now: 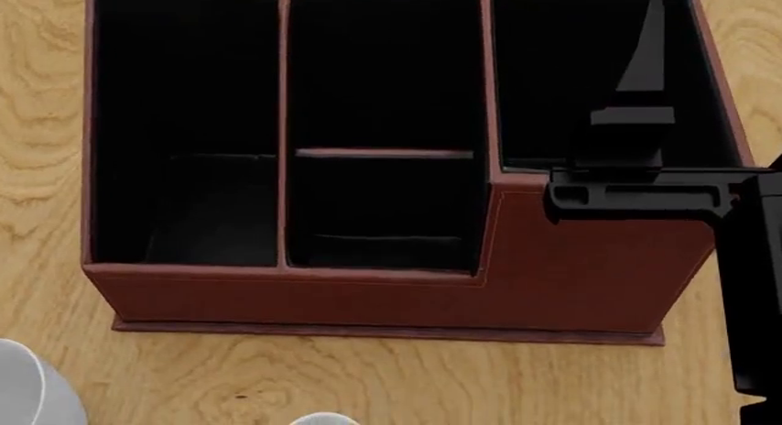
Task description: Pick up the white mug and place it to the right of the caddy.
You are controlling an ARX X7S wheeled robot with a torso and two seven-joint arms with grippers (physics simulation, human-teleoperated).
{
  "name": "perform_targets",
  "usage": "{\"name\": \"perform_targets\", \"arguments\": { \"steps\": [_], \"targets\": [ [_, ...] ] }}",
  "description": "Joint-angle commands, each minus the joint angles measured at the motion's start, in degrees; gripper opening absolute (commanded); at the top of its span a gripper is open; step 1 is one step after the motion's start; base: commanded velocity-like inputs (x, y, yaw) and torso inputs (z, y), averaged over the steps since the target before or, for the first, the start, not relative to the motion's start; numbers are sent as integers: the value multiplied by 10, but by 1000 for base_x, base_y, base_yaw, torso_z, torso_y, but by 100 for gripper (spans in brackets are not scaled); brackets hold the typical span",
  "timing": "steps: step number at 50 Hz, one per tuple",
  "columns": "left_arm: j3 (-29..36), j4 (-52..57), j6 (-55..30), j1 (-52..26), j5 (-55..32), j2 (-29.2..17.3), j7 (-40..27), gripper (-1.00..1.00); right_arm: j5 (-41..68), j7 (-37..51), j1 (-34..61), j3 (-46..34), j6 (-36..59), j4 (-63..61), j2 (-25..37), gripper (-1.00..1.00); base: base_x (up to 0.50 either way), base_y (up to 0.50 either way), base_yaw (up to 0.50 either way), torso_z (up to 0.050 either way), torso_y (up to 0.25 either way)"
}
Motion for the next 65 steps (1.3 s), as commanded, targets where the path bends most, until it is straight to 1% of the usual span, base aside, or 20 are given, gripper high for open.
{"name": "perform_targets", "arguments": {
  "steps": [1,6,7,12,15,21,24,26,28,32,34,36,40,44,48,53,58,60,65],
  "targets": [
    [-6,0,1,-1,2,0,6,100,17,9,6,3,16,-13,2,100,0,0,0,0,0],
    [-10,7,-8,-4,8,-6,14,100,32,17,16,2,36,-20,-2,100,0,0,0,0,0],
    [-14,8,-8,-2,8,-6,15,100,50,9,24,19,54,-21,-14,100,0,0,0,0,0],
    [-22,13,-12,-2,14,-10,24,100,60,26,33,-13,63,-24,-8,100,0,0,0,0,0],
    [-26,14,-15,-4,21,-14,30,100,83,37,53,-12,96,-24,-23,100,0,0,0,0,0],
    [-32,18,-19,-11,39,-18,48,100,139,78,97,-42,144,-14,-48,100,0,0,0,0,0],
    [-34,18,-17,-14,47,-16,55,100,184,114,113,-59,143,7,-52,100,0,0,0,0,0],
    [-39,17,-12,-14,48,-13,58,100,194,130,122,-79,141,19,-52,100,0,0,0,0,0],
    [-46,15,-9,-13,48,-11,61,100,197,137,130,-104,135,38,-58,100,0,0,0,0,0],
    [-55,15,-5,-14,50,-10,68,100,228,153,142,-118,141,73,-77,100,0,0,0,0,0],
    [-59,16,-6,-15,54,-11,74,100,227,163,151,-150,138,90,-78,100,0,0,0,0,0],
    [-69,15,-1,-15,51,-11,78,100,247,169,160,-156,141,110,-91,100,0,0,0,0,0],
    [-81,14,2,-15,52,-12,86,100,255,178,164,-189,132,137,-97,100,0,0,0,0,0],
    [-86,13,5,-16,54,-11,92,100,286,200,170,-207,140,161,-104,100,0,0,0,0,0],
    [-91,6,19,-15,49,0,87,100,392,287,183,-234,143,212,-102,100,0,0,0,0,0],
    [-88,4,23,-18,50,4,87,100,468,338,179,-255,137,238,-111,100,0,0,0,0,0],
    [-96,1,27,-18,46,5,89,100,504,354,173,-286,131,263,-118,100,0,0,0,0,0],
    [-105,-3,39,-12,38,12,85,100,510,359,172,-308,128,265,-121,100,0,0,0,0,0],
    [-108,1,34,-12,41,10,91,100,529,369,170,-339,120,276,-129,100,0,0,0,0,0]
  ]
}}
